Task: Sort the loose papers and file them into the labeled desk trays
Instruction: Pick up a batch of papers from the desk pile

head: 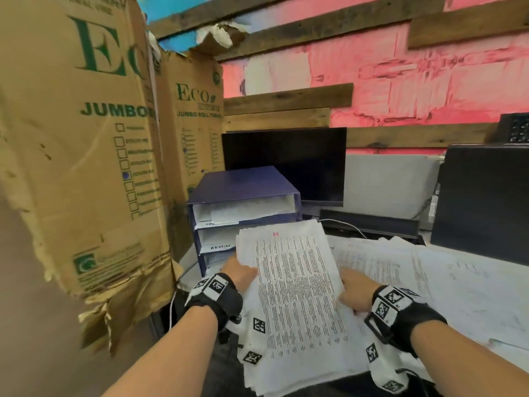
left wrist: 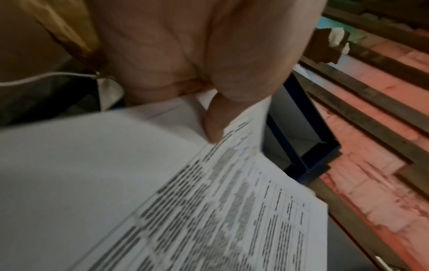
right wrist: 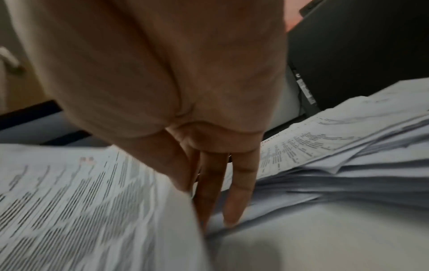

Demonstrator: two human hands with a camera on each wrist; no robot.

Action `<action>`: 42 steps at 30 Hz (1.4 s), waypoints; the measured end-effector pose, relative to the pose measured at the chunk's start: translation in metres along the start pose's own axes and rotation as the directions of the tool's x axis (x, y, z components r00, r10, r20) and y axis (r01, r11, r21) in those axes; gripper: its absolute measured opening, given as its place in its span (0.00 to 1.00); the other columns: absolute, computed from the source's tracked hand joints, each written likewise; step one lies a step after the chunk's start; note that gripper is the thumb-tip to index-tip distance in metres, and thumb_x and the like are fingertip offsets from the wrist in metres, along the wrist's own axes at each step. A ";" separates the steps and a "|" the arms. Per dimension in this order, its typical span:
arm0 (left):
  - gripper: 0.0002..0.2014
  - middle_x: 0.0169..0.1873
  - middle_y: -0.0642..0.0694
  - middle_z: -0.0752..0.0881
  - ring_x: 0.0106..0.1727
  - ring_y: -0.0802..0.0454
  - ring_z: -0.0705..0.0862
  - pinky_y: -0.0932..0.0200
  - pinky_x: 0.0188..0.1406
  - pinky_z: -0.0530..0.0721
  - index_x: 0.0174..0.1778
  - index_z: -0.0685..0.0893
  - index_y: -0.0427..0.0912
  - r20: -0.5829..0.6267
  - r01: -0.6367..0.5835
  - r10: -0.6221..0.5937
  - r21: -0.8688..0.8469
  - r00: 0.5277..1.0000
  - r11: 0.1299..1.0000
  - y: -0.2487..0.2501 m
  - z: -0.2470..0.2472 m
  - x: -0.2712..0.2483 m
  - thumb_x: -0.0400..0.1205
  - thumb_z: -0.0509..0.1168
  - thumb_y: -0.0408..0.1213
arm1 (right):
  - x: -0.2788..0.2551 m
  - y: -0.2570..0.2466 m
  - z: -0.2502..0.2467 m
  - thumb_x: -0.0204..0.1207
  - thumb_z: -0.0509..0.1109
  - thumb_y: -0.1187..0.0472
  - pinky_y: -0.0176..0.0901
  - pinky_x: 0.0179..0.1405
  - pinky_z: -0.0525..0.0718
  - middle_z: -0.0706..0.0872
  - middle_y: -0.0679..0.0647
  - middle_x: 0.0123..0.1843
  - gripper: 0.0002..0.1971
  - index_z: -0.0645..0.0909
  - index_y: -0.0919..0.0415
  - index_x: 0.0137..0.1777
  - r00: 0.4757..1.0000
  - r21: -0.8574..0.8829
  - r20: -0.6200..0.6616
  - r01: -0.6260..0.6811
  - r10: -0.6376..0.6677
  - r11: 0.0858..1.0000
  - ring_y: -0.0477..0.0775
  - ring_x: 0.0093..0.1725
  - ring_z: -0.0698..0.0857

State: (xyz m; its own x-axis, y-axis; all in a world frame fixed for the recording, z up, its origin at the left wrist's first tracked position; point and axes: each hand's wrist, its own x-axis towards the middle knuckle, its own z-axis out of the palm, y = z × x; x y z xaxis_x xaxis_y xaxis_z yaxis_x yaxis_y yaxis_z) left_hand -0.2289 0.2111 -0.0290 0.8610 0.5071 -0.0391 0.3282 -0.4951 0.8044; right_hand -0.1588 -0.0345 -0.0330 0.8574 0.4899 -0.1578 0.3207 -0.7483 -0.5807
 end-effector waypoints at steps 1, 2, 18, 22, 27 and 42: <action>0.12 0.62 0.40 0.84 0.62 0.43 0.82 0.63 0.49 0.79 0.60 0.81 0.38 0.039 0.038 -0.042 0.113 0.998 0.993 -0.006 -0.006 -0.003 0.83 0.59 0.34 | 0.001 -0.006 0.006 0.78 0.61 0.69 0.44 0.51 0.86 0.85 0.57 0.60 0.16 0.80 0.63 0.64 0.999 -0.026 0.041 -0.016 0.017 1.000 0.55 0.55 0.85; 0.11 0.64 0.37 0.82 0.65 0.42 0.80 0.63 0.46 0.77 0.60 0.79 0.37 0.052 0.070 -0.082 0.188 0.995 0.980 -0.012 -0.012 -0.006 0.85 0.57 0.34 | 0.002 -0.011 0.013 0.78 0.59 0.71 0.43 0.46 0.86 0.86 0.58 0.57 0.16 0.79 0.64 0.63 0.998 -0.029 0.062 -0.027 0.029 0.999 0.54 0.50 0.86; 0.19 0.61 0.37 0.82 0.62 0.47 0.81 0.66 0.41 0.75 0.71 0.73 0.28 0.006 0.224 -0.228 0.177 0.974 0.959 -0.056 -0.052 0.009 0.89 0.52 0.37 | 0.028 -0.044 0.052 0.81 0.63 0.54 0.47 0.62 0.82 0.75 0.57 0.71 0.28 0.61 0.60 0.79 0.988 0.203 0.125 -0.111 0.086 0.973 0.56 0.64 0.80; 0.19 0.70 0.33 0.77 0.70 0.39 0.76 0.68 0.42 0.74 0.73 0.71 0.28 0.010 0.221 -0.236 0.320 0.972 0.921 -0.059 -0.044 0.014 0.88 0.54 0.35 | 0.027 -0.041 0.048 0.82 0.64 0.55 0.47 0.50 0.89 0.83 0.56 0.63 0.21 0.71 0.61 0.73 0.973 0.282 0.227 -0.108 0.043 0.953 0.53 0.51 0.87; 0.19 0.68 0.31 0.75 0.70 0.35 0.75 0.49 0.66 0.72 0.74 0.67 0.28 0.055 0.158 -0.191 0.367 0.980 0.917 -0.039 -0.038 0.008 0.86 0.52 0.25 | 0.037 -0.041 0.035 0.80 0.64 0.64 0.46 0.54 0.87 0.87 0.56 0.59 0.13 0.81 0.62 0.62 0.992 0.183 0.125 0.012 -0.035 0.983 0.53 0.54 0.87; 0.21 0.56 0.31 0.85 0.59 0.34 0.84 0.41 0.63 0.83 0.63 0.80 0.27 0.013 0.311 -0.318 -0.251 0.948 0.917 -0.095 -0.036 0.044 0.79 0.67 0.38 | 0.081 -0.074 0.032 0.76 0.63 0.72 0.39 0.42 0.79 0.86 0.60 0.44 0.09 0.85 0.69 0.50 0.962 0.496 -0.252 0.033 0.107 0.868 0.57 0.41 0.83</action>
State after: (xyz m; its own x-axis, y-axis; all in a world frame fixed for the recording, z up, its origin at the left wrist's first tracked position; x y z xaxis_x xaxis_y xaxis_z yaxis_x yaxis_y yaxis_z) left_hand -0.2356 0.3058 -0.0860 0.7167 0.6293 -0.3006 0.4710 -0.1189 0.8741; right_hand -0.1257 0.0747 -0.0284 0.9602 0.2789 -0.0128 0.1074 -0.4112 -0.9052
